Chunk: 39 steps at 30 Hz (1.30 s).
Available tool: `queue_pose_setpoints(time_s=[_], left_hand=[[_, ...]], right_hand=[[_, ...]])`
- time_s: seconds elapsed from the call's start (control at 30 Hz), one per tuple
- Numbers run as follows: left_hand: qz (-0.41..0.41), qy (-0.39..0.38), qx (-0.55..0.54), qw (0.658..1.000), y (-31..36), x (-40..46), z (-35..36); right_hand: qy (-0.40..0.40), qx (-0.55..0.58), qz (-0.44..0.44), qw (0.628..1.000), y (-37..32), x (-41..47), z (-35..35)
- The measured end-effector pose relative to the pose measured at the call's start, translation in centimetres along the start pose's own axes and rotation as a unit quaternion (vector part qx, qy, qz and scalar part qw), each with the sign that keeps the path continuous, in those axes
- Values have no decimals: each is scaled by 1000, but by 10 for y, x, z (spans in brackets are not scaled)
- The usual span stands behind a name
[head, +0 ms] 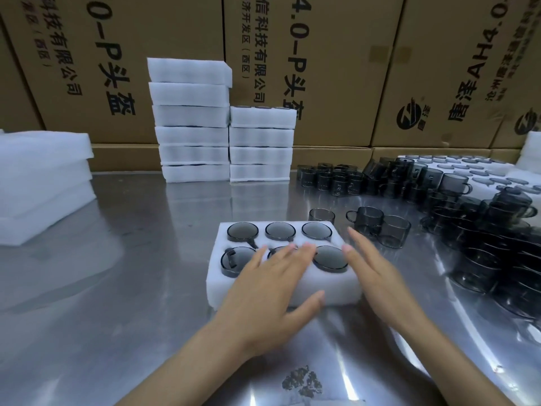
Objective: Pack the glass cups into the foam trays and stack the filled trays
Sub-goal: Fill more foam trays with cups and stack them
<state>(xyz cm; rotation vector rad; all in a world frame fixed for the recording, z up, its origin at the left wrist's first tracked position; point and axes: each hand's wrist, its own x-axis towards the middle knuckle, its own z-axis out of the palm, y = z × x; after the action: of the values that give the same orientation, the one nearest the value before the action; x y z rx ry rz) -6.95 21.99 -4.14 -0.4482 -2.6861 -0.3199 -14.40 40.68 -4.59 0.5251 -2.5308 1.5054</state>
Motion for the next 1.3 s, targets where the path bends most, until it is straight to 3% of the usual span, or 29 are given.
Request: queue_pose_setpoints(time_s=[0.13,0.23,0.3,0.43,0.5,0.63,0.73,0.8,0.87,1.1,1.2,1.27,1.3], left_hand=[[-214,101,-64,970,-29,-14,-27],[-350,28,-306,885,-42,-19,-36],[-356,26,-443,822,-44,-23,-31],[-402,120,-551,721,-51,-29,-21],[-395,163,-611,666,-59,-23,-27],[-366,228,-655,621,-68,-2,-50],[-331,254,-678,605,-74,22,-63],[-315,260,-674,615,-77,41,-66],[-301,262,-659,637,-81,61,-63],[-278,240,-534,761,-134,130,-31],[-292,95,-241,921,-171,127,20],[-275,6,-73,959,-190,117,49],[-244,11,-8,970,-194,113,60]], right_hand=[[-30,113,63,991,6,-6,-3],[-61,134,39,988,-7,-18,0],[-70,154,37,985,-12,-22,3],[-89,213,56,971,-18,-27,5],[-102,309,108,939,-26,-22,7],[-86,453,109,881,-49,4,12],[-99,566,141,806,-68,32,25],[-147,582,169,782,-80,49,40],[-163,564,196,786,-87,71,58],[-31,561,264,784,-95,199,84],[-3,567,248,785,-99,259,84],[15,579,232,782,-106,299,81],[24,579,222,784,-109,319,80]])
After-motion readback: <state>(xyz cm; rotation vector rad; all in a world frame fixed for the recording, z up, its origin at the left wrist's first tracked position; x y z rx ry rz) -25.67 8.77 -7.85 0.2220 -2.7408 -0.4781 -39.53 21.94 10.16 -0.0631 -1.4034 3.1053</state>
